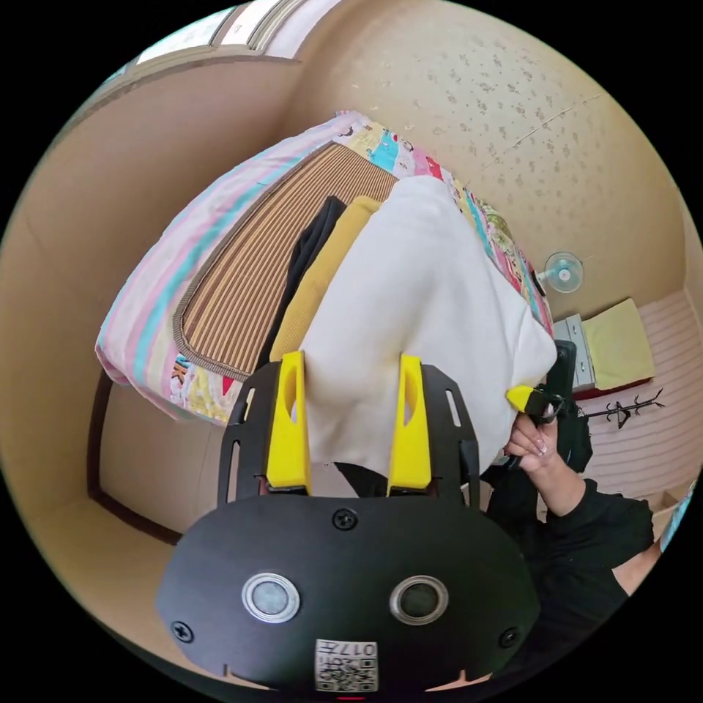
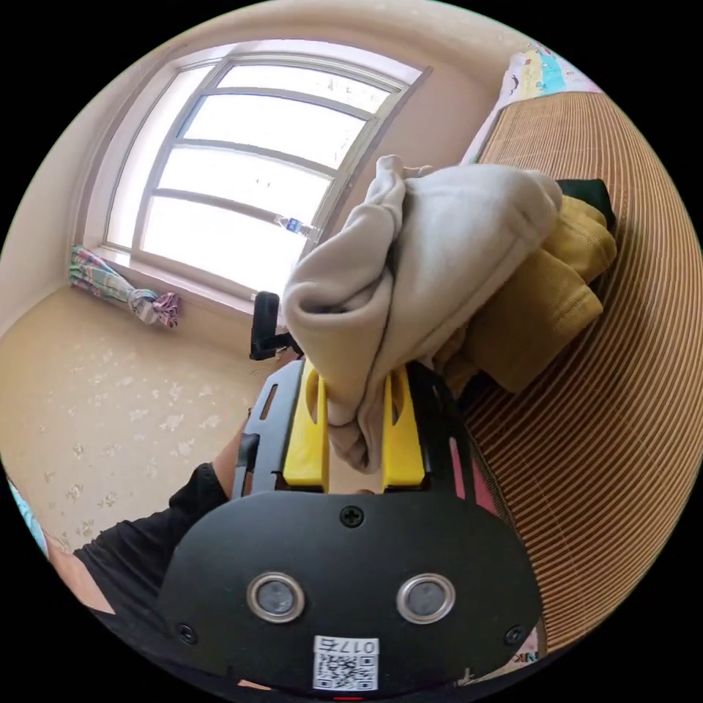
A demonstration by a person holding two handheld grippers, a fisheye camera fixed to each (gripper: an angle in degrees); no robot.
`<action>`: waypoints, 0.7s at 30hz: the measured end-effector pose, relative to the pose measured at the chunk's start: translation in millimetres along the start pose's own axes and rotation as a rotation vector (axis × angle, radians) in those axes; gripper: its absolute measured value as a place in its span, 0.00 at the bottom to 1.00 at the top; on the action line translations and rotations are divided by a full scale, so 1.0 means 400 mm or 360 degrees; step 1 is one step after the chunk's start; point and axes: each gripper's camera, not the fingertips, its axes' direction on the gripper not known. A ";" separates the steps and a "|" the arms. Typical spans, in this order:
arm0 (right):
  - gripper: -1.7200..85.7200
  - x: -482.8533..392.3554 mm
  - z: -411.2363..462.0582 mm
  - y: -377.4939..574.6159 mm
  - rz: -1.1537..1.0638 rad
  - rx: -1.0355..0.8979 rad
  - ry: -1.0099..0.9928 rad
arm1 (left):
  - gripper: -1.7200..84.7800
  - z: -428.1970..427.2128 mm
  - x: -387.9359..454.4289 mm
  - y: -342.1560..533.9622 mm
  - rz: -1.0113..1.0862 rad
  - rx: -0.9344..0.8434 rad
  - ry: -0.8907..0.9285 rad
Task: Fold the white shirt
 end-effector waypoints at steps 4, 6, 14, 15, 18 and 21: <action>0.13 -0.100 0.040 -0.009 -0.0195 0.0057 0.0090 | 0.19 -0.032 0.040 0.017 0.0029 0.0102 -0.0078; 0.13 -0.153 0.051 -0.036 -0.0270 0.0070 0.0113 | 0.18 -0.050 0.049 0.035 -0.0005 0.0200 -0.0067; 0.14 -0.267 0.057 -0.160 -0.0421 -0.0064 0.0374 | 0.18 -0.066 0.035 0.075 -0.0216 0.0418 0.0049; 0.14 -0.242 0.044 -0.152 -0.0392 -0.0041 0.0373 | 0.19 -0.057 0.034 0.074 -0.0219 0.0403 0.0049; 0.16 -0.093 -0.028 -0.095 -0.0202 0.0055 0.0374 | 0.20 -0.025 0.038 0.074 -0.0207 0.0389 0.0035; 0.21 0.001 -0.089 -0.025 -0.0118 0.0161 0.0409 | 0.21 -0.011 0.048 0.073 -0.0187 0.0395 0.0041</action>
